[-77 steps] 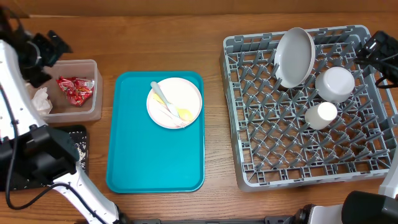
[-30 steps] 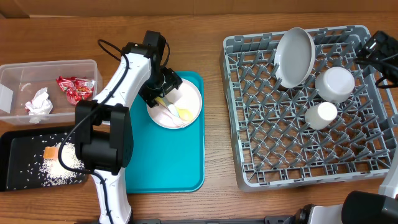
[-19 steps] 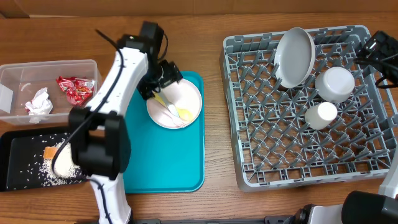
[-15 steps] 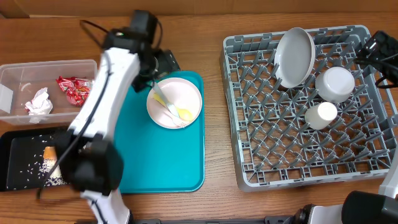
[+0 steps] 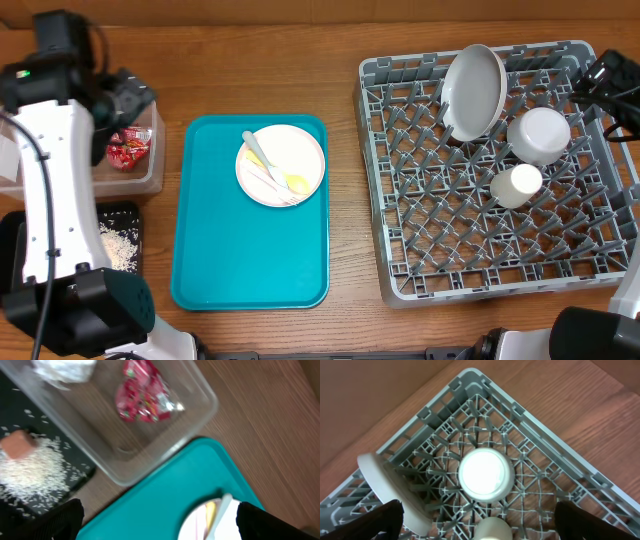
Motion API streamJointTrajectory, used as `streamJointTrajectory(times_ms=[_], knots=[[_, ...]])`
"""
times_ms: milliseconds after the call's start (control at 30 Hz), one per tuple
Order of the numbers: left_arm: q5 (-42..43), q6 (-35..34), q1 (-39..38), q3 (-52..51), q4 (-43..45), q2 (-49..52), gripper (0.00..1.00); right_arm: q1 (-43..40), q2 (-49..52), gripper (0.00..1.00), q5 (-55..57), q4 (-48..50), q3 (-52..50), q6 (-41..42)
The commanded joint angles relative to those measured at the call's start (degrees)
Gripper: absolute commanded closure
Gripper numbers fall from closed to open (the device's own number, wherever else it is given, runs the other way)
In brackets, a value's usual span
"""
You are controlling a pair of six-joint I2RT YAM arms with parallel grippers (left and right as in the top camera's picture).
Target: Sort waste into correct bins and load items into the dishwasher rack
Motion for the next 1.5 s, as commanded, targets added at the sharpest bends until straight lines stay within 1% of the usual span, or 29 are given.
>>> streamJointTrajectory(times_ms=[0, 100, 133, 200, 233, 300, 333, 367, 467, 567, 600, 667, 767, 833, 967, 1100, 1233, 1267, 1367, 1467], knots=[[-1.07, 0.22, 2.95, -0.11, -0.13, 0.00, 0.00, 0.15, -0.68, 0.00, -4.74, 1.84, 1.16, 0.22], [-1.14, 0.22, 4.00, -0.09, -0.13, 0.00, 0.00, 0.15, -0.68, 0.00, -11.63, 1.77, 1.16, 0.24], [-1.11, 0.22, 4.02, -0.11, -0.13, 0.00, 0.00, 0.15, -0.68, 0.00, -15.43, 1.79, 1.16, 0.22], [-1.09, 0.22, 3.98, -0.11, -0.13, 0.00, 0.00, 0.15, -0.70, 0.00, -24.48, 1.33, 1.16, 0.28], [-1.09, 0.22, 3.98, -0.11, -0.13, 0.00, 0.00, 0.28, -0.68, 0.00, -32.22, 2.10, 1.16, -0.09], [-1.09, 0.22, 3.91, -0.09, -0.13, 0.00, 0.00, 1.86, -0.42, 0.00, -43.98, 3.02, 1.01, -4.11], [-1.11, 0.22, 3.91, -0.09, -0.13, 0.00, 0.00, 3.45, -0.35, 0.00, -47.25, 3.43, 0.87, -7.13], [-1.11, 0.22, 3.91, -0.09, -0.13, 0.00, 0.00, 5.70, -0.35, 0.00, -47.50, 3.72, 0.70, -9.03], [-1.09, 0.22, 3.91, -0.11, -0.13, 0.00, 0.00, 14.36, -0.28, 0.00, -40.76, 5.03, -0.37, -9.70], [-1.11, 0.22, 3.91, -0.09, -0.13, 0.00, 0.00, 26.14, 1.11, 0.00, -30.73, 6.32, -0.81, -9.70], [-1.11, 0.22, 3.91, -0.11, -0.13, 0.02, 0.00, 32.44, 2.62, 0.00, -26.12, 7.45, -0.81, -9.73], [-1.11, 0.22, 3.91, -0.11, -0.13, 0.00, 0.00, 39.65, 5.03, 0.00, -21.00, 9.40, -0.81, -9.70], [-1.11, 0.22, 3.91, -0.09, -0.13, 0.00, 0.00, 49.27, 10.29, 0.00, -12.24, 14.29, -0.81, -9.64], [-1.09, 0.22, 3.91, -0.11, -0.13, 0.00, 0.00, 52.78, 13.44, 0.00, -9.38, 16.63, -0.81, -9.62], [-1.11, 0.22, 3.91, -0.11, -0.13, 0.00, 0.00, 57.51, 21.09, 0.00, -8.59, 21.99, -0.81, -9.25], [-1.11, 0.22, 3.91, -0.11, -0.13, 0.00, 0.00, 59.25, 27.08, 0.00, -9.16, 25.57, -0.81, -7.52], [-1.11, 0.22, 3.91, -0.11, -0.13, 0.00, 0.00, 60.22, 31.89, 0.04, -13.16, 28.85, -0.81, -7.52], [-1.11, 0.22, 3.91, -0.11, -0.13, 0.00, 0.00, 60.63, 33.70, 0.07, -14.36, 30.08, -0.81, -7.50], [-1.11, 0.22, 3.91, -0.09, -0.13, 0.02, 0.00, 61.53, 36.87, 0.11, -14.91, 31.89, -0.81, -7.50], [-1.11, 0.22, 3.91, -0.11, -0.13, 0.00, 0.00, 62.29, 38.93, 0.12, -14.93, 33.00, -0.81, -7.50]])
